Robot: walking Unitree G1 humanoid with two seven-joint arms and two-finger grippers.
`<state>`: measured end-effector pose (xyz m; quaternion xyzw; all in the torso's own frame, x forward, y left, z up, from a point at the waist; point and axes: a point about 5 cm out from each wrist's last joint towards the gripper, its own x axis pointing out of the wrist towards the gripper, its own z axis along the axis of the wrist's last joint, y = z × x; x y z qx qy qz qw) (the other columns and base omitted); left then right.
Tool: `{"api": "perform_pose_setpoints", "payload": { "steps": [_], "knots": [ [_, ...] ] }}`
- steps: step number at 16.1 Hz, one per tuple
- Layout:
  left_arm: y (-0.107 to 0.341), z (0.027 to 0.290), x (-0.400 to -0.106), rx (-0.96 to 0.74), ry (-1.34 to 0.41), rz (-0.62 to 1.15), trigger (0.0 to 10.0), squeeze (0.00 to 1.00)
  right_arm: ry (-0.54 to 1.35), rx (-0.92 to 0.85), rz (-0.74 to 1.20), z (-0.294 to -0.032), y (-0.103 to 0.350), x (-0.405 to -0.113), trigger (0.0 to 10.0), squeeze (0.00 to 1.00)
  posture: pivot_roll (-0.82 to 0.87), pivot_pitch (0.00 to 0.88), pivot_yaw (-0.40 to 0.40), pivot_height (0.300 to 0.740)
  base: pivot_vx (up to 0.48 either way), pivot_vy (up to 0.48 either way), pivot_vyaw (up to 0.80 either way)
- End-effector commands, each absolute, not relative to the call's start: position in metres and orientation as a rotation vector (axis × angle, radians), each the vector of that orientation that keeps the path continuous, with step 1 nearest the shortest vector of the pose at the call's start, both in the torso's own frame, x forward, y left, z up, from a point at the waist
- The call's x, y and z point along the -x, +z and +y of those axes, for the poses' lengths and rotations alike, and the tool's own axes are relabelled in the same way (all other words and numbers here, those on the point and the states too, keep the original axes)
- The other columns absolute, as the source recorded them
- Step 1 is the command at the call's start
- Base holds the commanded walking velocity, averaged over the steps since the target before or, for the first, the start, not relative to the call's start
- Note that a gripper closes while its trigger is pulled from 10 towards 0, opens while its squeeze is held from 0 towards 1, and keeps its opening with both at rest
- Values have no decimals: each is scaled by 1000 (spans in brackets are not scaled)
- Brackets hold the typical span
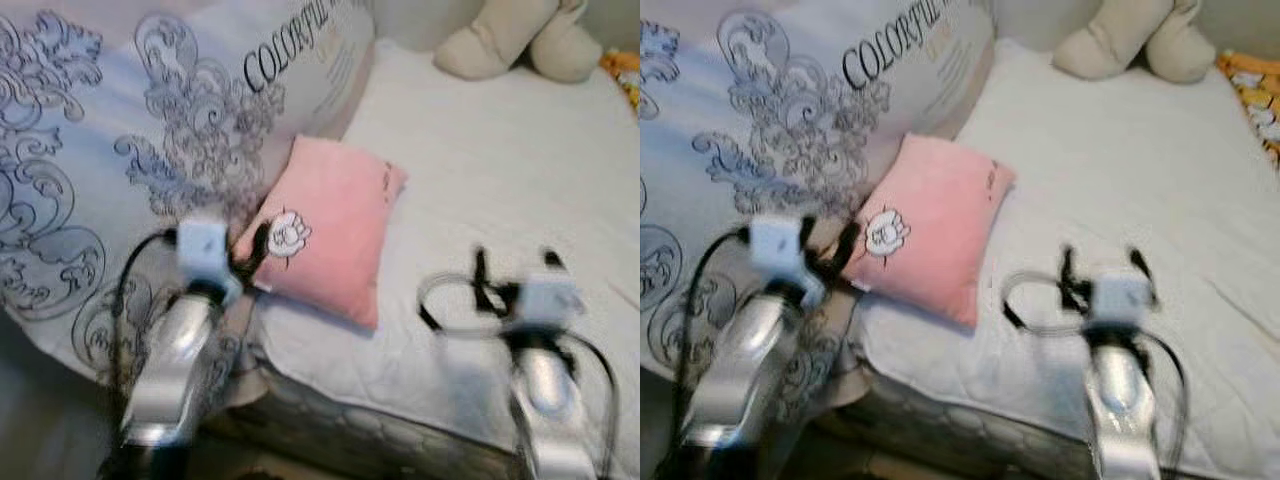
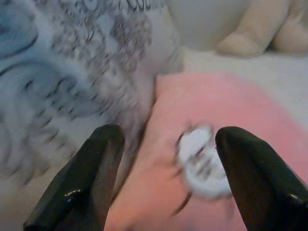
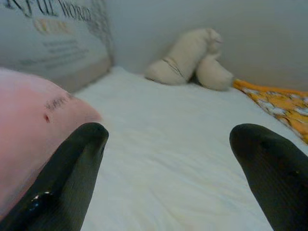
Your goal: Clean up the room
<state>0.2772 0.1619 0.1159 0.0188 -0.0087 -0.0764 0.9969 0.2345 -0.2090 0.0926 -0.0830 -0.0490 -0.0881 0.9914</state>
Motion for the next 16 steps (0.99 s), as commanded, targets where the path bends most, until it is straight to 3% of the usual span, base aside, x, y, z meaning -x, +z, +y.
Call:
{"api": "perform_pose_setpoints", "payload": {
  "steps": [1, 4, 5, 6, 11, 16],
  "knots": [
    [113, 164, -275, -88, -168, -29, 10000, 0, -147, 135, -74, -208, 89, -233, 10000, 1000, -64, 0, 49, 740, 0, 0, 0],
    [108, 157, -280, -128, -199, -17, 10000, 0, -173, 183, -85, -206, 91, -252, 10000, 1000, -70, 0, 51, 740, 0, 0, 0],
    [109, 154, -281, -96, -222, -24, 10000, 0, -171, 205, -100, -204, 96, -255, 10000, 820, -73, 0, 52, 740, 0, -480, 0],
    [112, 149, -281, -87, -247, -43, 10000, 0, -185, 193, -97, -204, 96, -258, 10000, 0, -77, 0, 54, 740, 0, -469, 0],
    [118, 132, -278, 8, -338, -108, 10000, 0, -165, 230, -77, -194, 92, -267, 10000, 0, -98, 0, 64, 740, 0, -451, 0],
    [110, 127, -271, 35, -346, -88, 10000, 0, -139, 131, -1, -193, 81, -268, 10000, 0, -110, 0, 47, 740, 0, -449, 0]
  ]
}}
